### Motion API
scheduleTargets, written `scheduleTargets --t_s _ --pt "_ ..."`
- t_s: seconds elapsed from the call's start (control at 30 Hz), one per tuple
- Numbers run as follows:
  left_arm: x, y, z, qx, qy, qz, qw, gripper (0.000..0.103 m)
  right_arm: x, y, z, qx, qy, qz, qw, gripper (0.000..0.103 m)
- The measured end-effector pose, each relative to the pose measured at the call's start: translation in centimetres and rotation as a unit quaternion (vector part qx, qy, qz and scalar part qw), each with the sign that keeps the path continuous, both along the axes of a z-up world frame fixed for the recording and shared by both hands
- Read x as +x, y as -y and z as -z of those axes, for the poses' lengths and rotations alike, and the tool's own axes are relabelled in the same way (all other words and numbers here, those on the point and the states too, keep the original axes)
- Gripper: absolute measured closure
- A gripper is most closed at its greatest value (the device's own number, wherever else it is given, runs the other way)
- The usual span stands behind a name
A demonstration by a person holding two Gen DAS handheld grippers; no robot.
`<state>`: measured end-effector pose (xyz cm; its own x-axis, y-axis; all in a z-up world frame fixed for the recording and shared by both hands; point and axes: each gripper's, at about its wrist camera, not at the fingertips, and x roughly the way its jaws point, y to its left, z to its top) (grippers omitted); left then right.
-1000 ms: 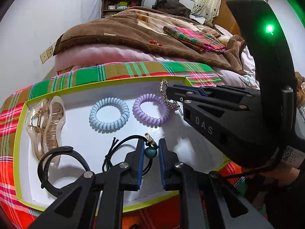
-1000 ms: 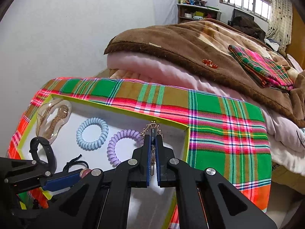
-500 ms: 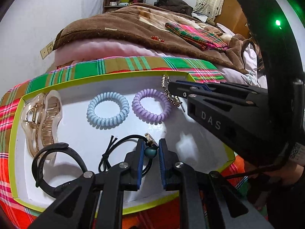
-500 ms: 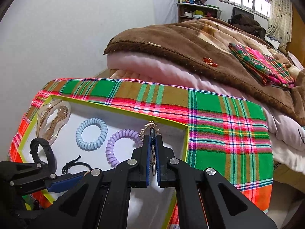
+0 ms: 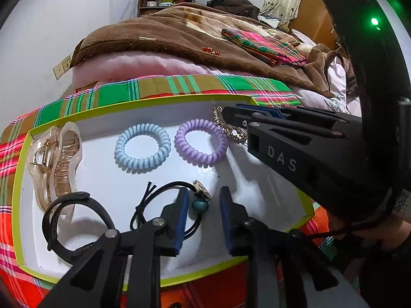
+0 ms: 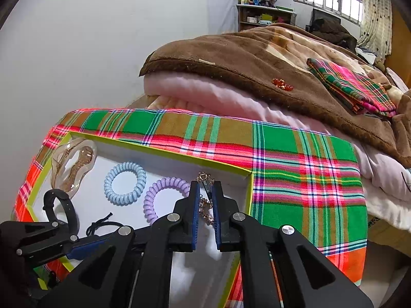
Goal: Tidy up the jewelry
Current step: 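Open the left gripper releasing the hair tie while the right gripper releases the gold chain in the box, then move both grippers out of the box toward the remaining jewelry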
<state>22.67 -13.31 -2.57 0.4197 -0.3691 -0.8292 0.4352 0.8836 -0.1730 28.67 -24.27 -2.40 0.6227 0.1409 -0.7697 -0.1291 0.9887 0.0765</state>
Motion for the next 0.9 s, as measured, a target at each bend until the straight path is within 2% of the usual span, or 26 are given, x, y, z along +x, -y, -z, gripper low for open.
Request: scheduleTargets --t_s 0.1,0.23,0.5,0.9 --pt "-0.2 -0.1 -0.3 -0.001 0.002 -0.002 1.0000 0.073 -0.3 0.1 -0.4 0.004 0.006 0.001 1.000 0.089" --pt "-0.5 -0.2 -0.9 -0.003 0.007 -0.001 1.0000 0.063 -0.8 0.2 -1.1 0.008 0.013 0.001 1.000 0.089" --pt "-2.0 -0.8 -2.4 -0.002 0.023 -0.004 0.9997 0.053 -2.8 0.4 -2.8 0.019 0.033 0.005 0.999 0.088" --pt "-5.5 -4.8 -5.6 -0.025 0.055 -0.041 0.9973 0.047 -8.1 0.6 -4.7 0.051 0.060 0.005 0.997 0.087"
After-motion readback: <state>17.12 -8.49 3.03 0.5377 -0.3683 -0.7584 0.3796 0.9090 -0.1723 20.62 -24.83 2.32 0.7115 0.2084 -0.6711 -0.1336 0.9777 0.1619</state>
